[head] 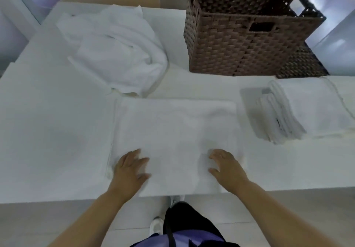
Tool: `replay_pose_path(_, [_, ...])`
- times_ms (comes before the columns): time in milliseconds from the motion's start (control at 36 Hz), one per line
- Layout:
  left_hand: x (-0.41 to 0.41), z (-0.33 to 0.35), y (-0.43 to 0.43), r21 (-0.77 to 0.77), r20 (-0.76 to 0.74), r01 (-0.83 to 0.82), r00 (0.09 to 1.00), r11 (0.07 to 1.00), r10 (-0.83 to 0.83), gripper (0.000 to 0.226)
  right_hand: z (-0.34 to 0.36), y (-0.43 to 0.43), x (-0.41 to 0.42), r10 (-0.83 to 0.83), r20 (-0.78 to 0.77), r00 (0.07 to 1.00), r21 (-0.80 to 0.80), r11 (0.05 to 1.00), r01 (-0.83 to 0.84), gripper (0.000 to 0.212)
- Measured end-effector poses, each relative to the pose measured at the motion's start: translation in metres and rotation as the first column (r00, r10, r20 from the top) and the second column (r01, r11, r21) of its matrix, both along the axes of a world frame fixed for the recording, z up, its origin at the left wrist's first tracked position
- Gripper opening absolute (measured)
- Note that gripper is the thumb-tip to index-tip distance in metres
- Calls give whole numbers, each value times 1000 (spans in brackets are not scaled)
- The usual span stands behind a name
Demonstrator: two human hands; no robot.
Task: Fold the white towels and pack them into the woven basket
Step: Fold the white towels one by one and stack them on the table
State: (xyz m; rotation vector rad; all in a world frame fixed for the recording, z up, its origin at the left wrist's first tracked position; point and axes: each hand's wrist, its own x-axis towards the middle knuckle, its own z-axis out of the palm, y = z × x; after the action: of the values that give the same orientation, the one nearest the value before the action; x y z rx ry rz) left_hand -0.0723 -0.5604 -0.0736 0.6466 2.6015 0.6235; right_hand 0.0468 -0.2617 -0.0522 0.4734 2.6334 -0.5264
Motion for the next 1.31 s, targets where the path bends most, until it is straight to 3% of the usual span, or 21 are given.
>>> replay_pose_path(56, [10, -6, -10, -37, -11, 93, 996, 995, -93, 61, -9, -7, 18, 32, 46, 998, 24, 999, -33, 61])
replay_pose_path(139, [17, -9, -20, -116, -11, 174, 984, 978, -177, 59, -18, -13, 38, 45, 61, 997, 59, 997, -49, 66])
replay_pose_path(361, [24, -9, -26, -213, -117, 260, 950, 942, -288, 46, -18, -25, 50, 63, -5, 998, 145, 988, -61, 49])
replay_pose_path(500, [30, -12, -32, -478, -115, 312, 905, 821, -410, 51, -20, -32, 54, 92, 6, 996, 164, 982, -91, 54])
replay_pose_path(611, [35, -2, -32, -379, -242, 349, 857, 857, -455, 37, -27, -34, 62, 93, 71, 993, 205, 973, -105, 72])
replay_pose_path(667, [39, 2, -36, -377, -217, 353, 865, 856, -452, 49, -29, -34, 65, 112, 56, 992, 249, 961, -123, 67])
replay_pose_path(694, [40, 0, -39, -372, -202, 365, 866, 854, -458, 58, -29, -34, 66, 116, 31, 993, 264, 957, -120, 63])
replay_pose_path(778, [40, -1, -45, -368, -229, 365, 856, 855, -464, 47, -27, -33, 70, 122, -114, 986, 291, 953, -84, 59])
replay_pose_path(833, [41, -4, -47, -325, -236, 359, 865, 875, -443, 62, -27, -32, 74, 156, -174, 972, 338, 937, -90, 63])
replay_pose_path(917, [43, -7, -53, -230, -309, 305, 878, 924, -366, 66, -29, -30, 80, 209, -231, 950, 353, 928, -118, 63])
replay_pose_path(1083, [48, -6, -63, -168, -332, 242, 899, 956, -285, 52, -23, -18, 88, 237, -292, 927, 304, 941, -145, 61])
replay_pose_path(1222, [47, -8, -75, -148, -269, 189, 937, 971, -224, 45, -14, -12, 85, 117, -247, 962, 245, 968, -54, 51])
replay_pose_path(1306, [40, -2, -76, -272, -132, 103, 981, 957, -143, 47, -6, -7, 79, 30, -57, 998, 239, 971, -16, 47])
